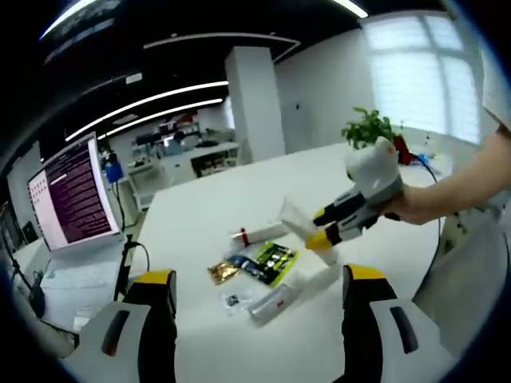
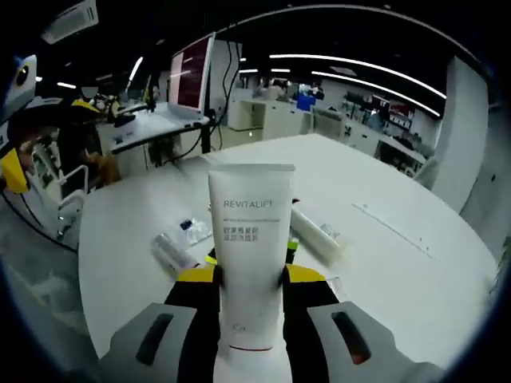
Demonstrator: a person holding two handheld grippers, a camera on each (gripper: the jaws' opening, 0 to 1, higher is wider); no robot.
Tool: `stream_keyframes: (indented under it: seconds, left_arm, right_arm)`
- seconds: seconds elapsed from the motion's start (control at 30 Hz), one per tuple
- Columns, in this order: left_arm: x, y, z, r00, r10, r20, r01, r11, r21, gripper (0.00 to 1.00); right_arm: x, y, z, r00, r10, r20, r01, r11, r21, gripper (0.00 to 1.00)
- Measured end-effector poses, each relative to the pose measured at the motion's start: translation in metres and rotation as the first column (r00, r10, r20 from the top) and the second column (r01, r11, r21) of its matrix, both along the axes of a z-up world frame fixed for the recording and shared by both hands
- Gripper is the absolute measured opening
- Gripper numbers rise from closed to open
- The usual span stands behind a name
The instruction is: Arrange the skincare products in the storage area until every visible bottle or jar stands upright without overlapping.
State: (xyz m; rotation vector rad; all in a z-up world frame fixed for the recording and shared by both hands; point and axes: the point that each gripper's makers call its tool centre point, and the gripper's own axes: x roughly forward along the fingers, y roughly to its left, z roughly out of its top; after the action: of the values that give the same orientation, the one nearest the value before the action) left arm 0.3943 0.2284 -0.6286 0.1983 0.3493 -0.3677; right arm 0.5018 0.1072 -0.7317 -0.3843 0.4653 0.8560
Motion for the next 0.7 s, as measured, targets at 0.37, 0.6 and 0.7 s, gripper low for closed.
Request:
stream_keyframes:
  seconds: [0.37,0.6,0.7]
  left_arm:
    - [0.0,-0.045,0.0,0.982,-0.179,-0.052,0.178,0.984,-0.023,0.74]
    - [0.004,-0.059,0.008,0.977,-0.209,-0.042,0.205,0.975,-0.085,0.74]
    - [0.004,-0.063,0.011,0.977,-0.21,-0.042,0.204,0.972,-0.116,0.74]
  right_arm:
    - [-0.047,-0.007,0.053,0.999,-0.009,0.039,0.004,0.992,0.128,0.29]
    - [-0.072,-0.002,0.073,0.997,-0.001,0.072,-0.01,0.988,0.152,0.29]
    - [-0.08,0.0,0.076,0.997,0.007,0.076,-0.019,0.988,0.154,0.29]
